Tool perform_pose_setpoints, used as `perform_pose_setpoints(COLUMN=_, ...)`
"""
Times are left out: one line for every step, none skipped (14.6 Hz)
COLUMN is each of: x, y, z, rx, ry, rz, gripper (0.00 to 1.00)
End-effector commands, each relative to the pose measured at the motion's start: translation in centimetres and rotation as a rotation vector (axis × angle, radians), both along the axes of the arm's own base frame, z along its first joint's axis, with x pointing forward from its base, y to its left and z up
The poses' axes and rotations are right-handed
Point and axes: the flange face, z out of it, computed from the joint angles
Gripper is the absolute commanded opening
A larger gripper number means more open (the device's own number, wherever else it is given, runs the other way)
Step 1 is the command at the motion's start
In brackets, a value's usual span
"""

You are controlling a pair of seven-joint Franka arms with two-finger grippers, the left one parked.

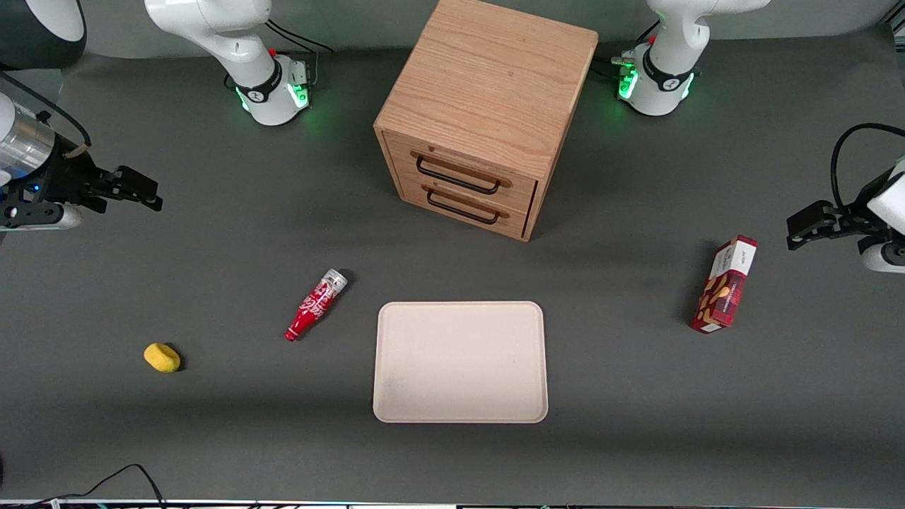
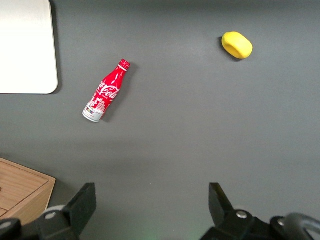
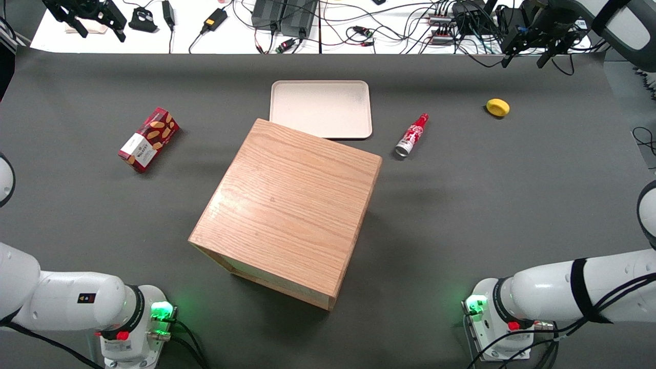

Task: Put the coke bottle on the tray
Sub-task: 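Move the right gripper down toward the red Coca-Cola bottle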

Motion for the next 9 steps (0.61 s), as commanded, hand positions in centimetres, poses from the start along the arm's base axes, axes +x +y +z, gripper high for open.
perform_pose_setpoints(x=0.4, y=0.0, z=0.3, rx=0.012, ry=0.015, rz=-0.023, gripper=1.0)
perform_pose_setpoints(x=0.5, y=0.0, z=0.3, rx=0.012, ry=0.015, rz=-0.025, gripper=1.0)
perform_pose_setpoints(x=0.7, y=0.1, z=0.1, rx=0.011, ry=0.016, rz=-0.023, gripper=1.0)
perform_pose_setpoints(x=0.7, y=0.3, z=-0.1, rx=0.009, ry=0.022, rz=-0.02, gripper=1.0)
perform_pose_setpoints(x=0.9, y=0.8, z=-0.5, rx=0.008, ry=0.03, rz=-0.012, gripper=1.0)
perform_pose_setpoints(x=1.3, y=1.3, z=-1.2, rx=0.004, ry=0.044, rz=-0.042, gripper=1.0)
perform_pose_setpoints(x=1.6, y=2.5, z=-2.2, rx=-0.005, ry=0.064, rz=-0.103, gripper=1.0)
perform_pose_setpoints(x=2.2, y=4.5, z=-3.6, rx=-0.018, ry=0.08, rz=-0.154, gripper=1.0)
perform_pose_setpoints(x=3.0, y=6.4, z=-4.9, rx=-0.03, ry=0.097, rz=-0.182, gripper=1.0)
